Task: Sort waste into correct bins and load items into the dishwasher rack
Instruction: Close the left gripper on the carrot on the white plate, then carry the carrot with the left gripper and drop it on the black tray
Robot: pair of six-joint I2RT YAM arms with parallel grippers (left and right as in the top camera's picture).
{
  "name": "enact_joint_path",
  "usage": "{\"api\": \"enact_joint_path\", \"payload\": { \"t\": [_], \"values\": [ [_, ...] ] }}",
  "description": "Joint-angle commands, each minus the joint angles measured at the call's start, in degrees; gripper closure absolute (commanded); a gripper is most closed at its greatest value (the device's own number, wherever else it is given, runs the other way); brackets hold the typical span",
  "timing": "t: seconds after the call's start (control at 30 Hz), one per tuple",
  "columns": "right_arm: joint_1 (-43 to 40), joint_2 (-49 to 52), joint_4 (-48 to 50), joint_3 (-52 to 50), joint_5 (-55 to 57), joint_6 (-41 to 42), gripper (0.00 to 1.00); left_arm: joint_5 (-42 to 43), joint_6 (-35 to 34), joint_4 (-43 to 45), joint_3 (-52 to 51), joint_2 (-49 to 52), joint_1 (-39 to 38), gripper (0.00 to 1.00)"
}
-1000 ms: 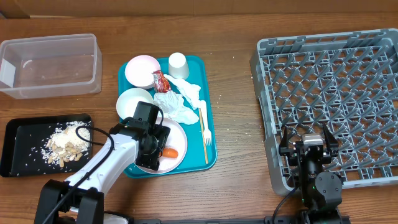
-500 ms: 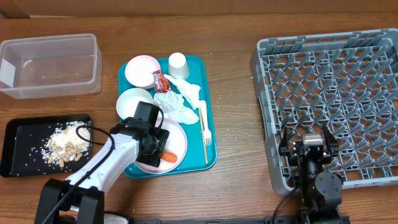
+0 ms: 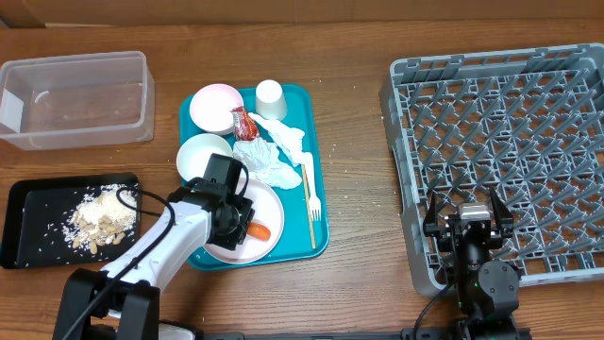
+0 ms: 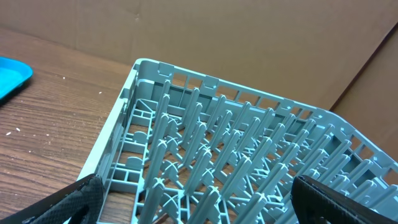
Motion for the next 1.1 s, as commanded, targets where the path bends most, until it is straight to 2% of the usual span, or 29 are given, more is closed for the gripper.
{"api": "enact_joint_path", "payload": {
  "t": [0.0,0.07,0.17,0.37,0.57,0.83,1.07],
  "values": [
    [-0.15,0.02,0.37,-0.55,0.37,0.02,0.0,-1.86,6.47,-0.33,2.21,1.62,-0.11,0.81],
    [-0.15,0.02,0.37,-0.55,0.37,0.04,0.0,-1.88,7.74,-1.2,3.5,1.62,-0.11,0.83],
    [-0.15,0.02,0.37,-0.55,0.37,0.02,0.0,-1.88,9.44,-2.08,5.07,1.62,-0.11,0.92],
    [-0.15,0.02,0.37,-0.55,0.37,0.02,0.0,-2.01,10.69,-4.85,8.61,1.62,0.15,0.94],
    [-0.15,0.02,0.37,-0.55,0.37,0.02,0.0,-2.49,13.99,-16.59,18.97,1.55,4.55,0.96],
    [-0.15,0.02,0.37,-0.55,0.37,0.02,0.0,-2.51,21.18,-27.36,28.65,1.55,19.45,0.95],
    [-0.15,0.02,0.37,-0.55,0.37,0.04,0.0,-1.42,25.33,-27.89,29.11,1.57,36.37,0.93]
  ]
}}
